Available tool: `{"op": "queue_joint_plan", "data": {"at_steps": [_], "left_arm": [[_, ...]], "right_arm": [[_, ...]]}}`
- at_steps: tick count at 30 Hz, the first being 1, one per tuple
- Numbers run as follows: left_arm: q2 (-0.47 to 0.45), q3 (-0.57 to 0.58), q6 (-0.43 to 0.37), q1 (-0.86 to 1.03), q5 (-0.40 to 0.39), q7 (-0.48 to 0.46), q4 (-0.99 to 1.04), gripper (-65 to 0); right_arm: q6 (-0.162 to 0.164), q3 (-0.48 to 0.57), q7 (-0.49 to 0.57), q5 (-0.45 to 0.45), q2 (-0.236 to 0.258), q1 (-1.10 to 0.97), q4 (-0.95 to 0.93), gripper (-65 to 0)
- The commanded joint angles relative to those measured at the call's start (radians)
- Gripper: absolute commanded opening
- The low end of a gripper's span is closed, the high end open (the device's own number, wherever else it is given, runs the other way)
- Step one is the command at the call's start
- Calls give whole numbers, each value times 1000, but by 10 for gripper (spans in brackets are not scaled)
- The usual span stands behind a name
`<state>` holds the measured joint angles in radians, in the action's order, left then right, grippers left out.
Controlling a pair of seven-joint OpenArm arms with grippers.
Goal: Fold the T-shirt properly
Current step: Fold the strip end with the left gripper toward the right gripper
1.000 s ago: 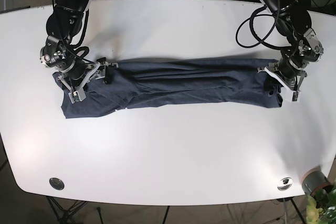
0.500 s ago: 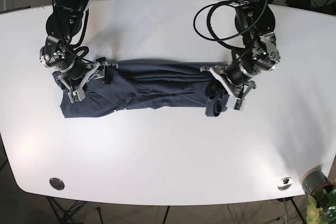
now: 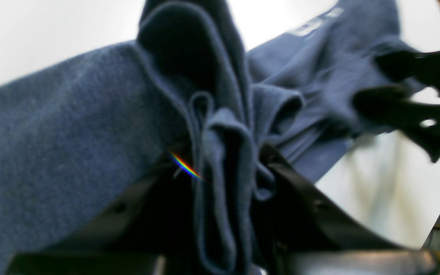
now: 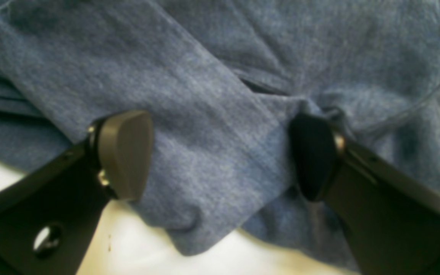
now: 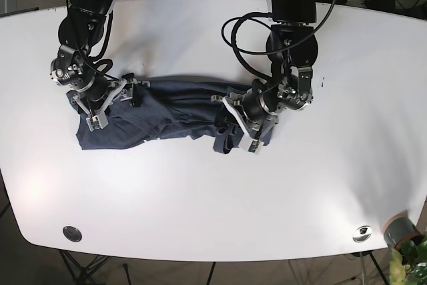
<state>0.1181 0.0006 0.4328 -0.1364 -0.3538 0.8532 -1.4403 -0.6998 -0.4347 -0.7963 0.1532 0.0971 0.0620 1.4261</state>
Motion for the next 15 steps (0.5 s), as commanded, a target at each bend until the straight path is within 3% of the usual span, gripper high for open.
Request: {"op": "queue_joint_plan", "data": {"at_steps": [1,4,7,12,15], "left_arm": [[7,39,4,-21,-23,-67,6,-619],[7,71,4,-24,-23,-76,40,-593],[7,91,-10,-25,-23,-79,49,-490],[7,144,-167,-27,-23,-79,43,-357],[4,204,-199,-35,-23,-79,31,-307]], "right_arm": [[2,-2,-2,3,8,12,15,-113],[2,-2,-2,3,8,12,15,-113],[2,-2,-2,4,8,12,15,-113],[2,-2,-4,56,13,11,15,-113],[2,-2,-4,65,14,9,15,-113]]}}
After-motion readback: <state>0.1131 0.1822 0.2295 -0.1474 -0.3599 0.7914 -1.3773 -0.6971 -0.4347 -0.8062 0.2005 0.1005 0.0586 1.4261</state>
